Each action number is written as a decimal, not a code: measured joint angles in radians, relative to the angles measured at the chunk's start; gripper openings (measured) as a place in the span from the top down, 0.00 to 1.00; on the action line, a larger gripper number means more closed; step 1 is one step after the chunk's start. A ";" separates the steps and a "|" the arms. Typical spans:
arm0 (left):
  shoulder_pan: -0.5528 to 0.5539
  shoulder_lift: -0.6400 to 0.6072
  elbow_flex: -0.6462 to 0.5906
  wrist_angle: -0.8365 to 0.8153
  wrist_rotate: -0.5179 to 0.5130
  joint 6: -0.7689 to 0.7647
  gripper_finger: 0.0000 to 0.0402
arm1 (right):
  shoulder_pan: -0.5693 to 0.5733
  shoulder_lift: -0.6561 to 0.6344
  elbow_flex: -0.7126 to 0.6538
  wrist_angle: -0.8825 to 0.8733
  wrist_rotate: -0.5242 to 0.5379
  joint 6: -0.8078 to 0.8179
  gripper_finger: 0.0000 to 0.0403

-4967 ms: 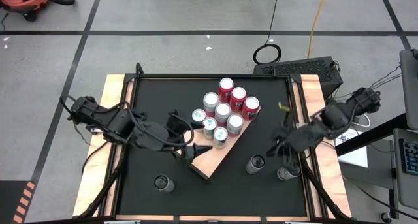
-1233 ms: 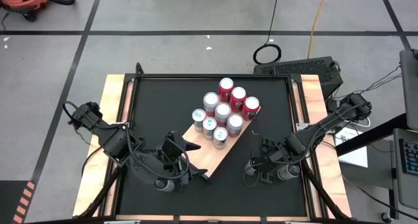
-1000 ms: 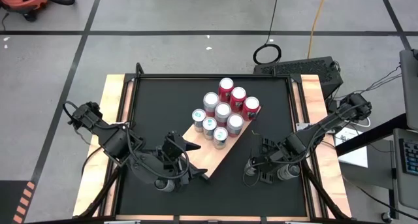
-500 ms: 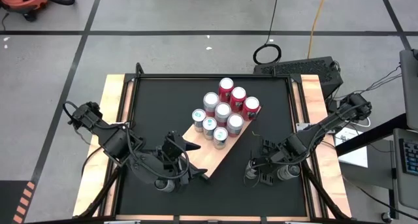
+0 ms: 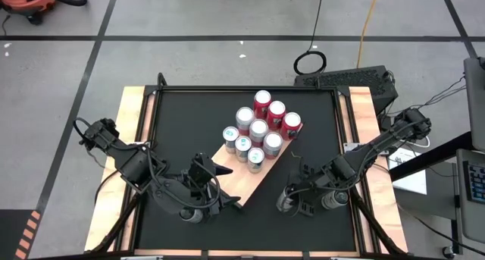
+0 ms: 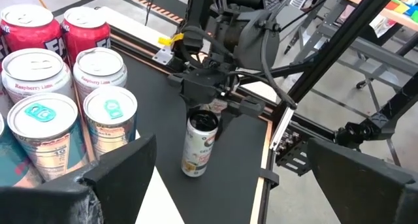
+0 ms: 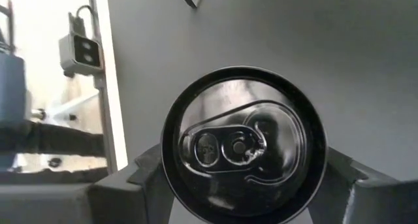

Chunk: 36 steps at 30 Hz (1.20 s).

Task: Place canned beverage on shelf
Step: Put the top left white-yellow soda can on the shelf

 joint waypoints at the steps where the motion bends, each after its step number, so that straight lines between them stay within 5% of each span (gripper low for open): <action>1: 0.000 0.000 0.000 0.000 0.001 0.000 0.01 | 0.000 0.000 0.000 0.010 0.000 0.004 0.42; 12: 0.005 0.001 0.000 0.000 0.003 -0.052 0.01 | 0.000 -0.002 0.002 0.118 -0.001 0.016 0.42; 24: 0.020 0.018 0.000 0.000 0.004 -0.077 0.01 | 0.000 -0.004 0.162 0.113 -0.024 0.011 0.42; 36: 0.031 0.089 -0.001 0.065 0.130 -0.079 0.01 | 0.000 -0.005 0.330 0.092 -0.020 -0.012 0.42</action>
